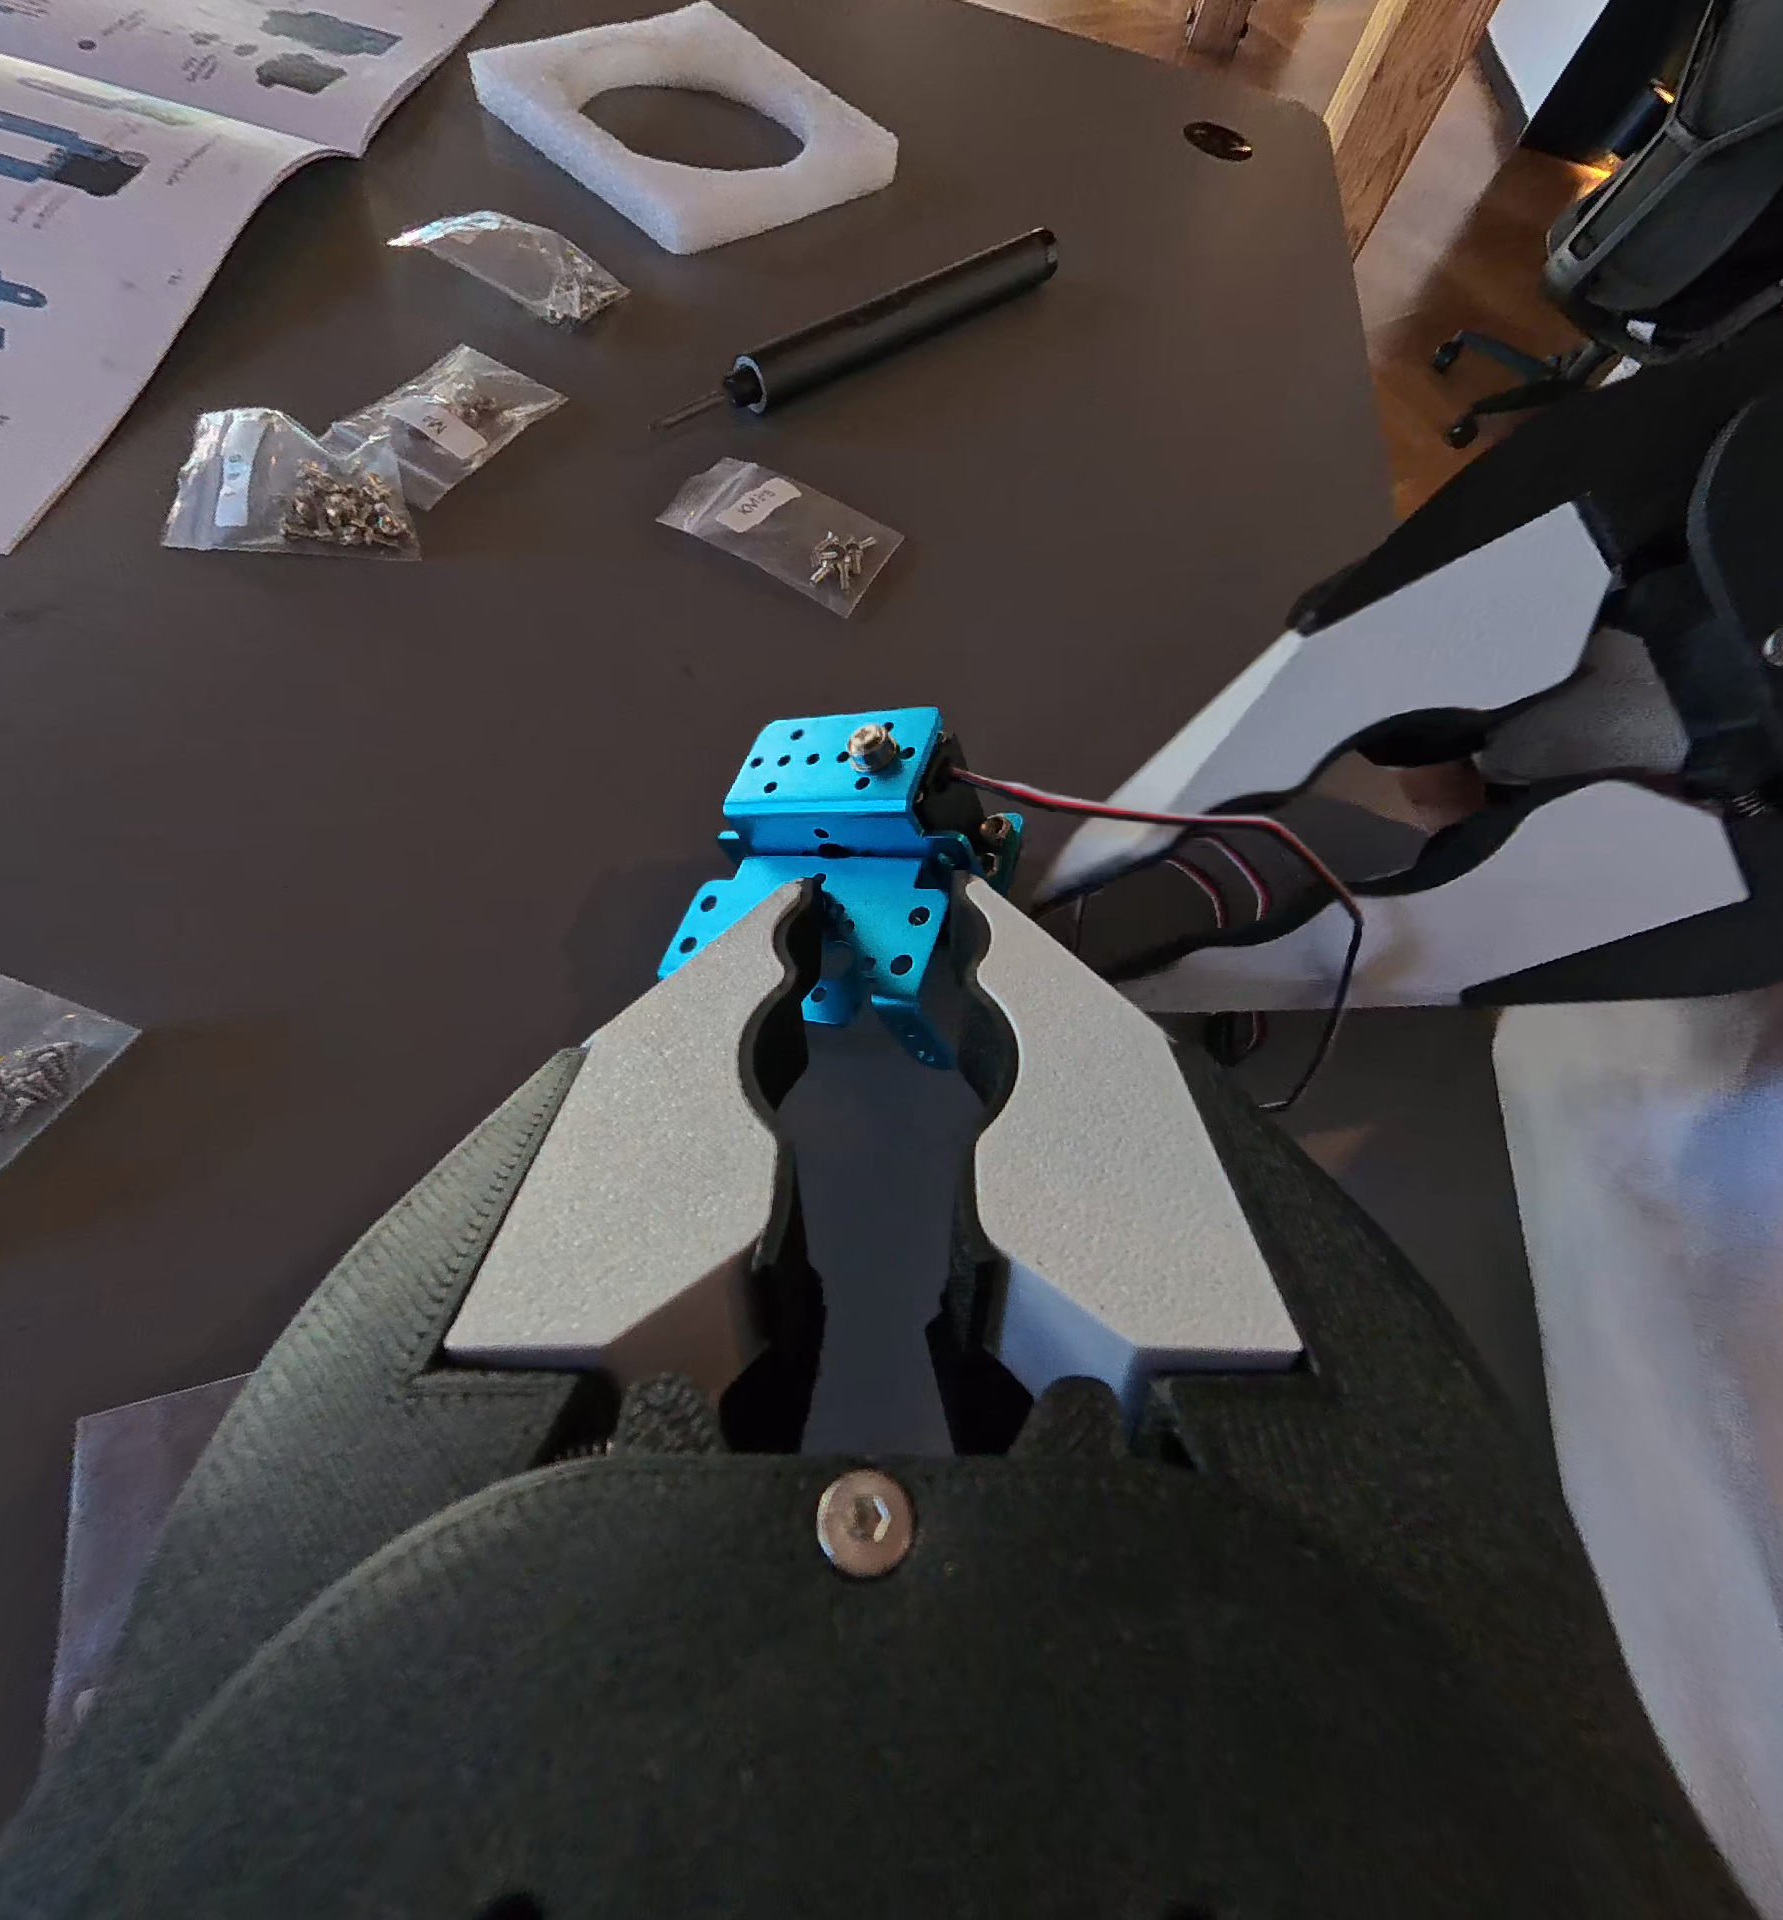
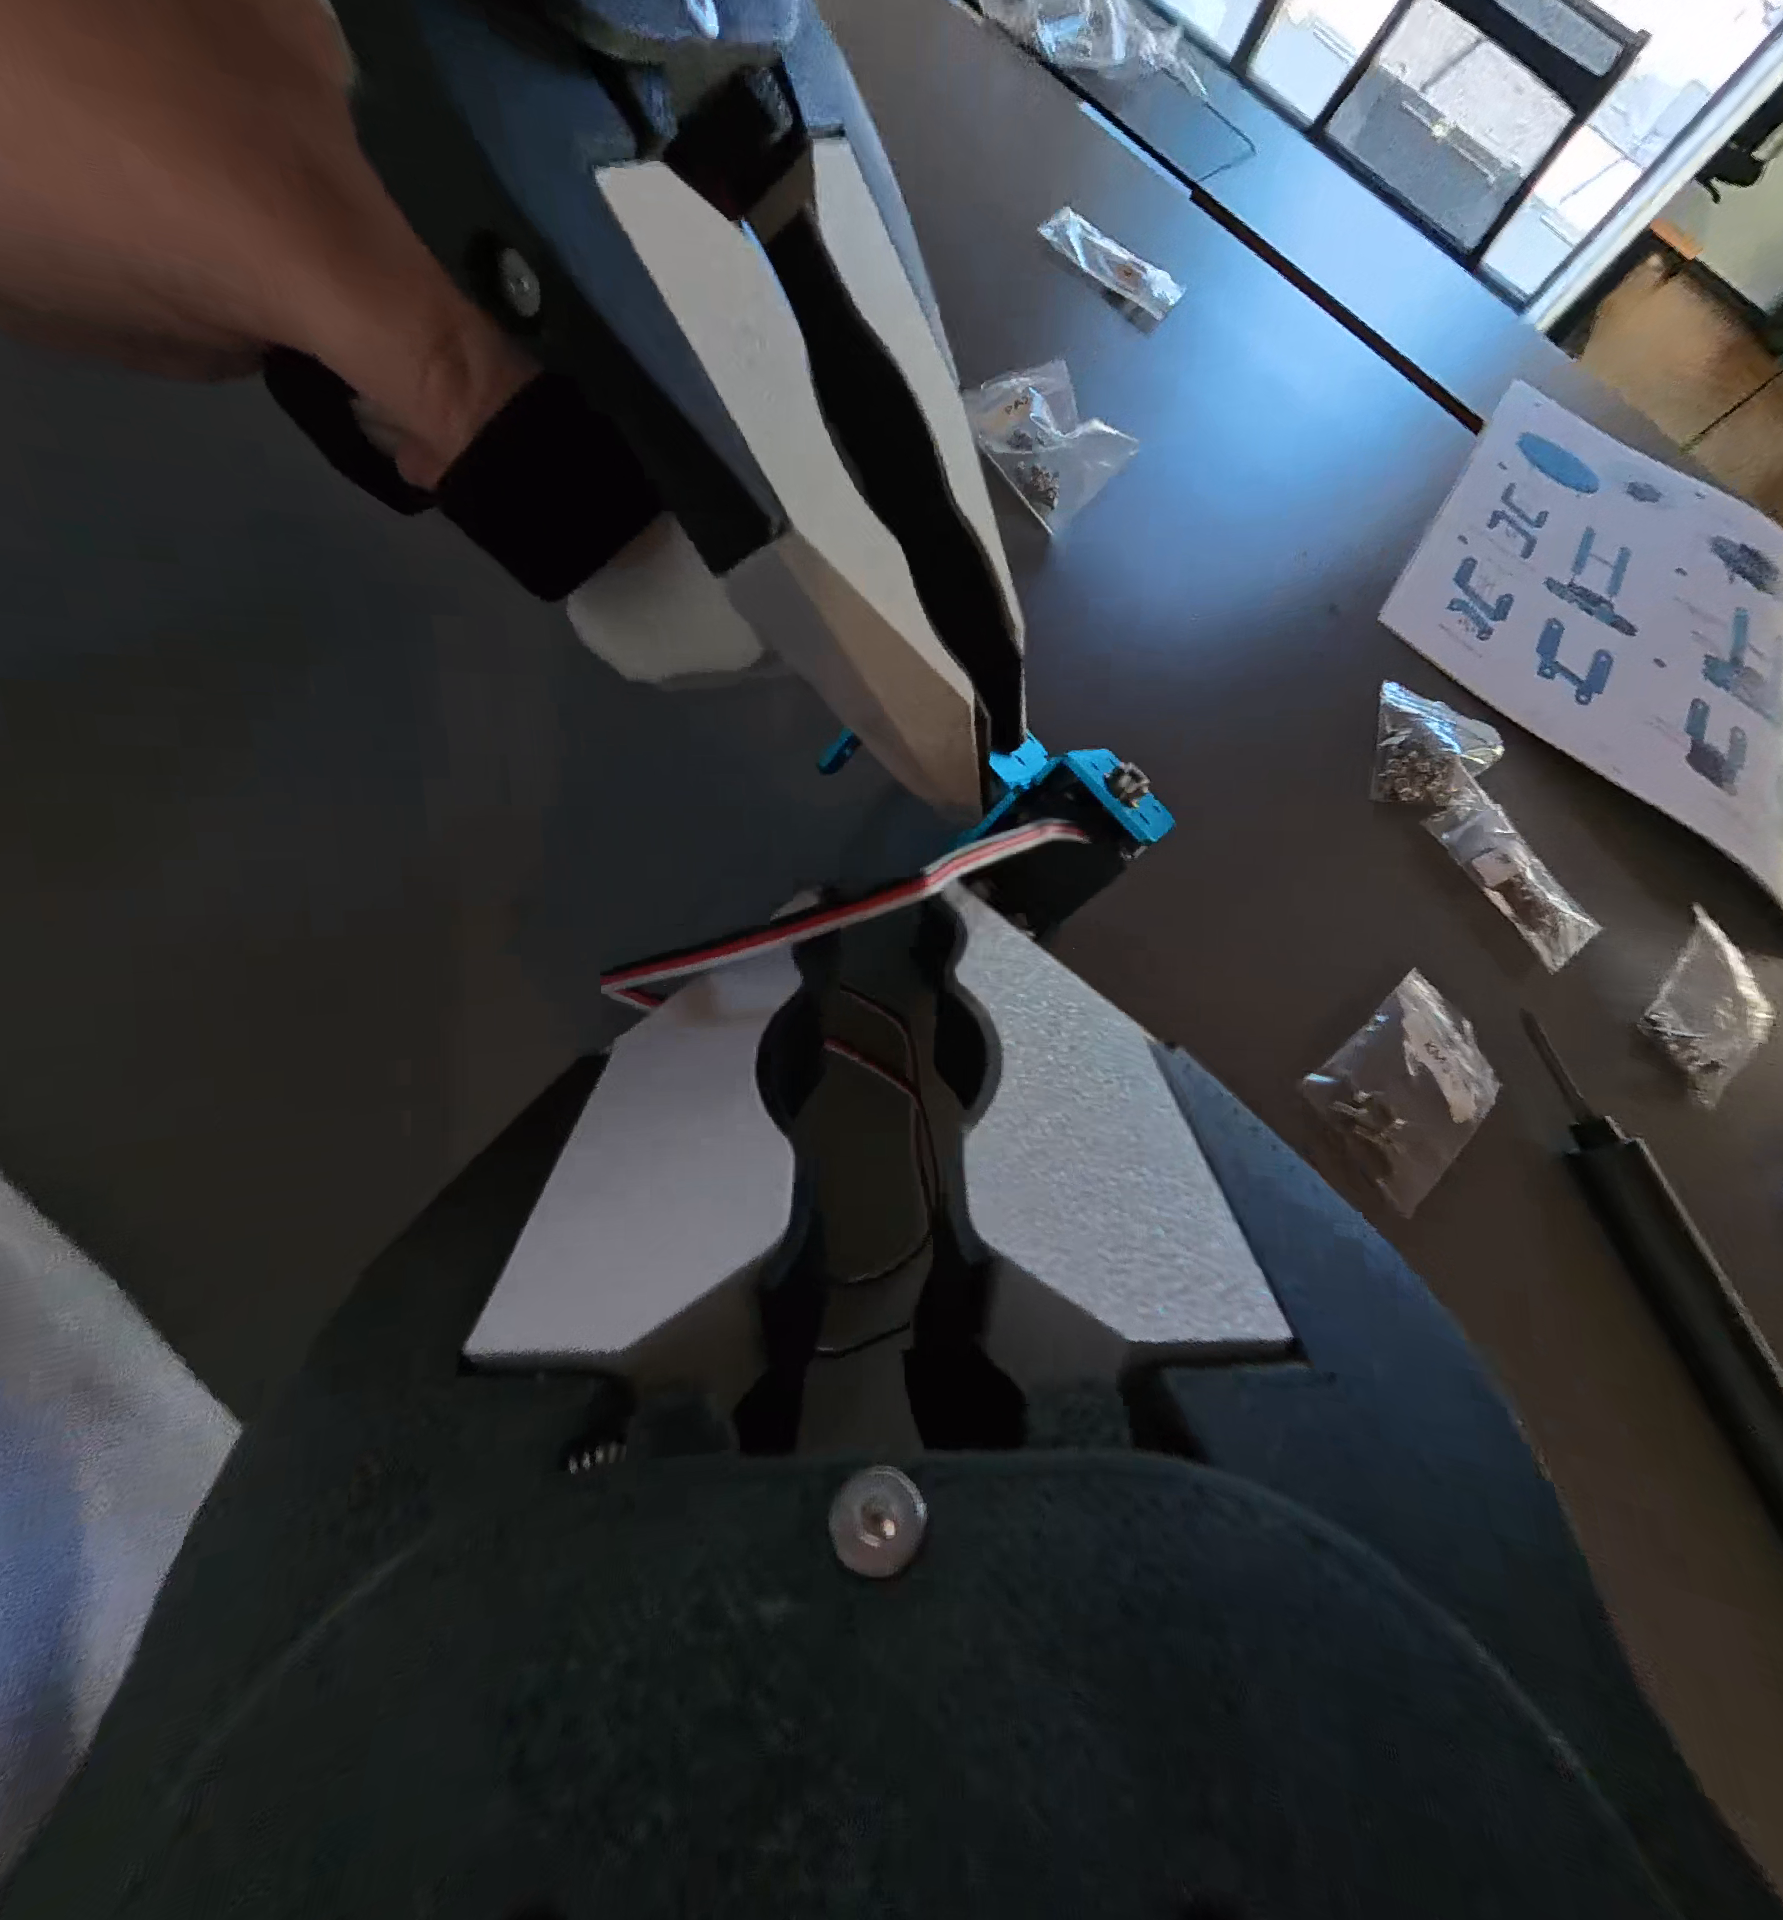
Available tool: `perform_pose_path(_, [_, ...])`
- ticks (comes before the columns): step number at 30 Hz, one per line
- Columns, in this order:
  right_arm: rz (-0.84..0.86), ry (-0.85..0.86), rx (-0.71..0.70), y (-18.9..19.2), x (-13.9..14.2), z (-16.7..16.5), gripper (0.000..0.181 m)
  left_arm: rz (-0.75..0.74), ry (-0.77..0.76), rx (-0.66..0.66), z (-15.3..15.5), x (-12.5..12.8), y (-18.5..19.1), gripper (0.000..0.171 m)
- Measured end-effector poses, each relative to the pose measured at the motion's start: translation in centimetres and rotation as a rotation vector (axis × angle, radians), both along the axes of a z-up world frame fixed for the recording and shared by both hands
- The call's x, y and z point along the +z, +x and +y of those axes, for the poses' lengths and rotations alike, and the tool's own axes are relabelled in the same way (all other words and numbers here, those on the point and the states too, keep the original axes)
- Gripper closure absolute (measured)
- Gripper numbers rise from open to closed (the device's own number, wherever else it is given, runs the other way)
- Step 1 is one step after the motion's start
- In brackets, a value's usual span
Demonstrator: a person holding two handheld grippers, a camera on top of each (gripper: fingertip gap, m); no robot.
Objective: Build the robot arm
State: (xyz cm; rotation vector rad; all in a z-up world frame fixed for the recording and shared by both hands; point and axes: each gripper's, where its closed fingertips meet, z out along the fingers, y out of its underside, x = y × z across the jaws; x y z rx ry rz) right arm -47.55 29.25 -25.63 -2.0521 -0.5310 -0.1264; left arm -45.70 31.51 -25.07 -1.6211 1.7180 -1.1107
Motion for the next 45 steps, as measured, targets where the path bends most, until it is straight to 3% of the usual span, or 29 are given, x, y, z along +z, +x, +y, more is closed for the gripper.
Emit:
perform_pose_path(7, [0.004,0.016,-0.050,1.1,0.0,0.3,0.153,0.000,-0.004,0.001,0.0,0.0,0.1,0.147])
perform_pose_path(9, [-0.004,0.002,-0.008,0.1,-0.2,0.1,0.165,-0.003,-0.004,0.005,0.0,0.0,0.1,0.147])
perform_pose_path(11, [-0.016,-0.010,0.004,-0.2,-0.5,0.0,0.167,-0.004,-0.005,0.006,0.1,0.0,0.2,0.147])
perform_pose_path(15, [0.017,0.057,-0.067,1.5,0.9,0.2,0.157,-0.009,-0.011,0.015,0.1,0.1,0.3,0.147])
perform_pose_path(20, [0.006,0.023,-0.083,1.7,-0.1,0.1,0.147,-0.008,-0.003,0.023,0.2,0.0,0.3,0.147])
perform_pose_path(22, [-0.023,0.018,-0.071,1.5,-0.2,0.1,0.148,-0.004,0.012,0.025,0.2,-0.1,0.3,0.147])
perform_pose_path(24, [0.001,0.020,-0.048,1.1,0.0,0.0,0.161,-0.006,0.030,0.031,0.3,-0.1,0.4,0.147])
perform_pose_path(30, [0.002,0.004,-0.119,3.0,0.1,0.4,0.154,-0.006,0.040,0.037,0.3,-0.1,0.5,0.147])
perform_pose_path(45, [0.006,-0.011,-0.127,3.5,0.0,-0.1,0.151,-0.009,0.043,0.049,0.4,-0.1,0.6,0.148])
